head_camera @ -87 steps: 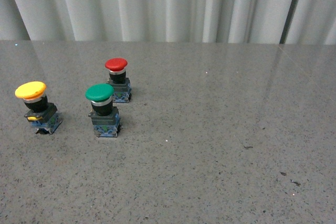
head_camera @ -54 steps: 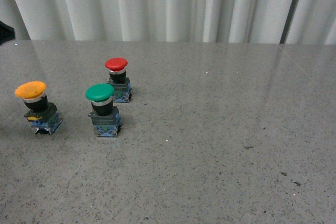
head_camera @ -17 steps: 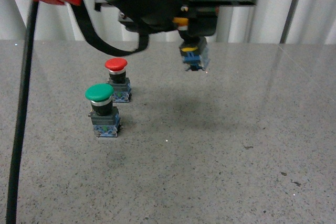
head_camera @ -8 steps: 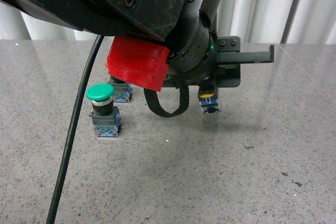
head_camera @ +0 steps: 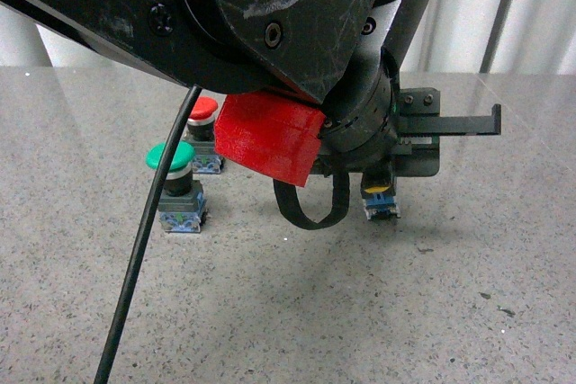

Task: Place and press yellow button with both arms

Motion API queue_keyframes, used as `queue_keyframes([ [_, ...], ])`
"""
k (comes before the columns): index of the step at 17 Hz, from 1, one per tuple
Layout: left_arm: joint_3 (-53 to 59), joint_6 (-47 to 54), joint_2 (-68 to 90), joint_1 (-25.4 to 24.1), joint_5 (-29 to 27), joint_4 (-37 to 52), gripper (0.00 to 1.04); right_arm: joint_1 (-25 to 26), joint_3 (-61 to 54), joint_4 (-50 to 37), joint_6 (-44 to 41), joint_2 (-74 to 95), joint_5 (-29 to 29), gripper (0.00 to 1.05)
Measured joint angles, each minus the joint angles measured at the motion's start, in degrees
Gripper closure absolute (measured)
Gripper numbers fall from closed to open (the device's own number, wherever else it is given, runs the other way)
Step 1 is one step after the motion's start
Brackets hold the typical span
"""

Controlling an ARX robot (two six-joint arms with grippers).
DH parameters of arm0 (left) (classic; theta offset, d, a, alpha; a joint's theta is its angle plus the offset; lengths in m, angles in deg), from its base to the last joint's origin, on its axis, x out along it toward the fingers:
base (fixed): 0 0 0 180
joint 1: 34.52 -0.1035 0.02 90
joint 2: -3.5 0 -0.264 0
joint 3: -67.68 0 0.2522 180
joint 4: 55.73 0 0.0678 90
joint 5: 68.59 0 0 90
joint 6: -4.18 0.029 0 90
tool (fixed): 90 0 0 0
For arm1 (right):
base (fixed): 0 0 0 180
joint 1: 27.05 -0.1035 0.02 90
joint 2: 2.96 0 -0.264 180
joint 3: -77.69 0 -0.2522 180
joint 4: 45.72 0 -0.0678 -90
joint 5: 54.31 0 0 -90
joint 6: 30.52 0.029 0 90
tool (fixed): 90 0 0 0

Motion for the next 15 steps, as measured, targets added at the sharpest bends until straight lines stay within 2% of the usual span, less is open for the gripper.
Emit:
queue_keyframes([
  [10, 0.00, 0.50, 0.66, -0.87, -2.34, 0.24, 0.68, 0.00, 0.00, 0.02, 0.00, 0.00, 0.00, 0.07],
  [11, -0.15, 0.44, 1.09, -0.90, -0.87, 0.13, 0.41, 0.00, 0.00, 0.02, 0.00, 0.00, 0.00, 0.07],
  [12, -0.22, 0.61, 1.03, -0.76, -0.68, 1.22, 0.05, 0.00, 0.00, 0.02, 0.00, 0.00, 0.00, 0.07],
  [15, 2.34, 6.73, -9.60, -2.84, -3.23, 9.25, 0.07, 0.00, 0.00, 0.02, 0.00, 0.00, 0.00, 0.07],
])
